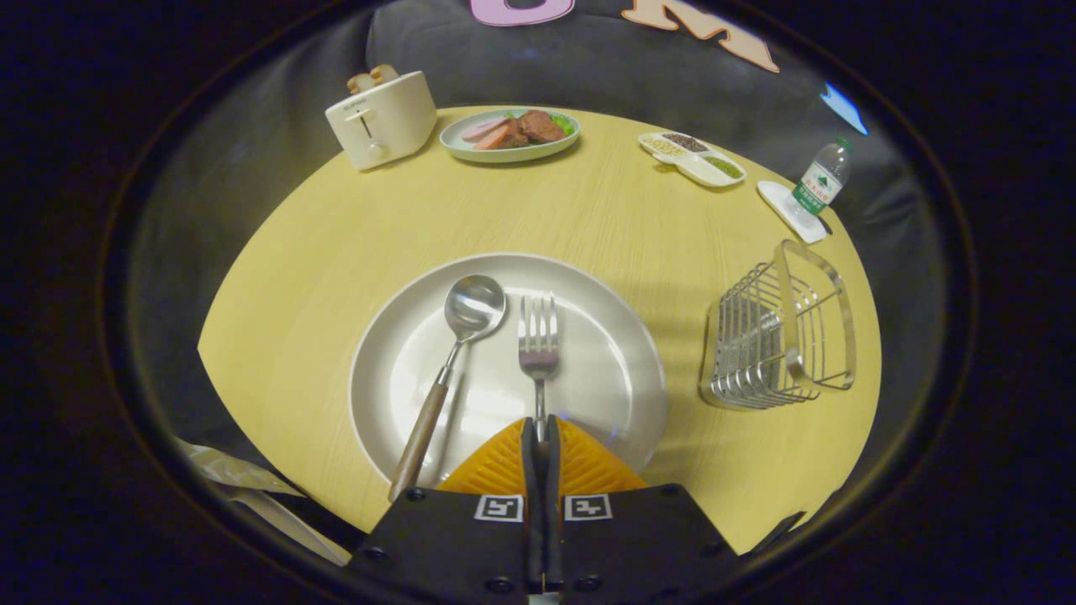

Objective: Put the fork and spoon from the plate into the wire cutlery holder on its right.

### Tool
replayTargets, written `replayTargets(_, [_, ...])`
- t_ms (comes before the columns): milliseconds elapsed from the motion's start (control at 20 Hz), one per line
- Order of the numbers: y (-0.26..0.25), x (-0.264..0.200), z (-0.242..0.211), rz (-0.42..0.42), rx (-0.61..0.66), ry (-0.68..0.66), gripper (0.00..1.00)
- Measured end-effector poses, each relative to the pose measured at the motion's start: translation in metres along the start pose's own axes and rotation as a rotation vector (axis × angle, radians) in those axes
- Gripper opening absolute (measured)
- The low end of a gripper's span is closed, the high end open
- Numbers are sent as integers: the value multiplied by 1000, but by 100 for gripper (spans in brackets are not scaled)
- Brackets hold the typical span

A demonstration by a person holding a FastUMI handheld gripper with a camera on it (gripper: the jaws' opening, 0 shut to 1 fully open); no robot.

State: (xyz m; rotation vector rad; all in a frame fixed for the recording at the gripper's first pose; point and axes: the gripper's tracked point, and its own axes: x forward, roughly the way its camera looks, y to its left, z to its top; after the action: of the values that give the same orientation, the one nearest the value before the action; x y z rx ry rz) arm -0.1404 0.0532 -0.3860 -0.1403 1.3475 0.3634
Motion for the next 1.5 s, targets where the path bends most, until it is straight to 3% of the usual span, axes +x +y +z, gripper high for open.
replayTargets(650, [-57,-48,50,-40,-7,-25,4])
replayTargets(1500, [-155,-61,35,-177,102,17,4])
